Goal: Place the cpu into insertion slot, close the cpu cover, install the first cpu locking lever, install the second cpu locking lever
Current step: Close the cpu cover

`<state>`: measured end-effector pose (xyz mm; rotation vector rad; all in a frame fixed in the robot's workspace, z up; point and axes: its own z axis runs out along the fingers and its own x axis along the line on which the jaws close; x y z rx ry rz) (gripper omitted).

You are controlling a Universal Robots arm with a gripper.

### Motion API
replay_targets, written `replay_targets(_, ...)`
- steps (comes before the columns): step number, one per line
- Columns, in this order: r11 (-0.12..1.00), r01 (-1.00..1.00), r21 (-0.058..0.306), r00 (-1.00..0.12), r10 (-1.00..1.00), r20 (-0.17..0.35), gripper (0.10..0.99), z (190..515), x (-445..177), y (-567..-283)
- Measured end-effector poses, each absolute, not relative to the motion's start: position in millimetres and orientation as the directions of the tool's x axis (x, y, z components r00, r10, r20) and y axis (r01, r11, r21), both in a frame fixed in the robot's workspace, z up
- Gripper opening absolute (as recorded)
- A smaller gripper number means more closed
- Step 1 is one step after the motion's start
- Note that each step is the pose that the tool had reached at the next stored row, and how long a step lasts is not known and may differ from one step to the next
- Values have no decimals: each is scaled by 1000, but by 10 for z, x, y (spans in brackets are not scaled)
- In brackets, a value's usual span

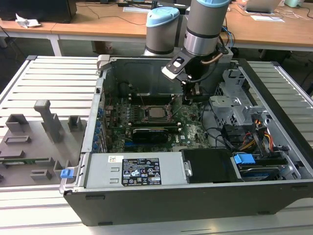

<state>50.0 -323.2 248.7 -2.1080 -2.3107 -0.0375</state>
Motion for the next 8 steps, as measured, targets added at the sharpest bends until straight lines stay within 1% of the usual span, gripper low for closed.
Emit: replay_targets(8, 91, 996, 9, -92, 995, 26, 106, 2487, 480, -3232)
